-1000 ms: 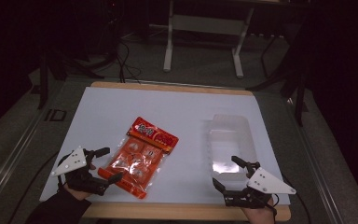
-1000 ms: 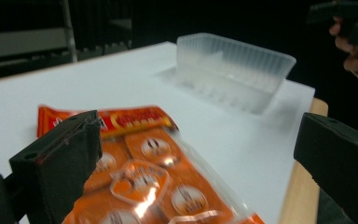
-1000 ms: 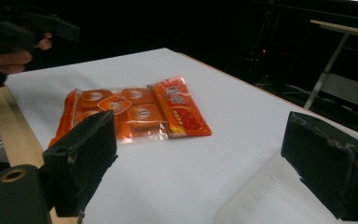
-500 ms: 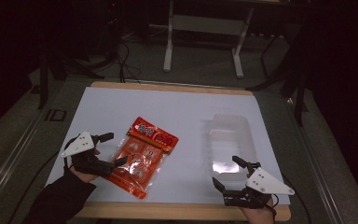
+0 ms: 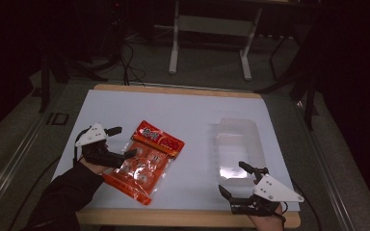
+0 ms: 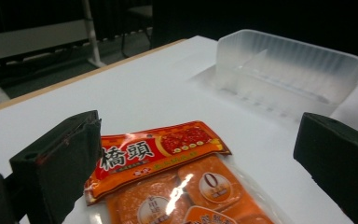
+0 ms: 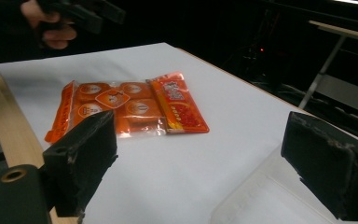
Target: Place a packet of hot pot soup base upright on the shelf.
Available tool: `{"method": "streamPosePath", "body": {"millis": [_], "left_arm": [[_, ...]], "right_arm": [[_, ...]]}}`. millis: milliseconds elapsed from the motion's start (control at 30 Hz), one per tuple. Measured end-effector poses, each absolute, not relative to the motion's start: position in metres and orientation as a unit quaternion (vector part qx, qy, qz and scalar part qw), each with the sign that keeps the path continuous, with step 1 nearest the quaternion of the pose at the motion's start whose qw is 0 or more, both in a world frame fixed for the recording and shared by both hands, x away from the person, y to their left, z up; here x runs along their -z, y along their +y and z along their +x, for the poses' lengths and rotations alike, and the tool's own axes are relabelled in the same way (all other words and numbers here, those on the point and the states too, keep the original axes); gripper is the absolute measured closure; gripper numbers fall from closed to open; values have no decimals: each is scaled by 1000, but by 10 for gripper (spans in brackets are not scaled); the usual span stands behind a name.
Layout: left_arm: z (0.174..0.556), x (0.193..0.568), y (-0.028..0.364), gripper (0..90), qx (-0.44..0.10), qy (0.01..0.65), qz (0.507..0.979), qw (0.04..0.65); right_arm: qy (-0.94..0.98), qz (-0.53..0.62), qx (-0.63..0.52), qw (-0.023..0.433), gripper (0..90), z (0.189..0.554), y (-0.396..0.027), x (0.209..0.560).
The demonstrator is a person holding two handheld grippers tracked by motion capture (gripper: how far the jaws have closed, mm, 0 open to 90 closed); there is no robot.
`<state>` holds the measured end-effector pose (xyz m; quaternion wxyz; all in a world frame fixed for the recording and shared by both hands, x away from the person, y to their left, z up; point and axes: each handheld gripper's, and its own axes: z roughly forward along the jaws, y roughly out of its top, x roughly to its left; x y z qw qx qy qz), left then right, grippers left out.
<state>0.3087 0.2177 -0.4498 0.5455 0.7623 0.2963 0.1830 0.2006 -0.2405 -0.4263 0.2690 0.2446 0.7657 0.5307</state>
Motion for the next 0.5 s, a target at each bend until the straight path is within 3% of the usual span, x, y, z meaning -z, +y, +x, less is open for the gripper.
{"method": "streamPosePath", "body": {"millis": [500], "left_arm": [[353,457,207,41,-188,310,772,522]], "right_arm": [[767,238,-538,255,102,200,-238,428]]}}
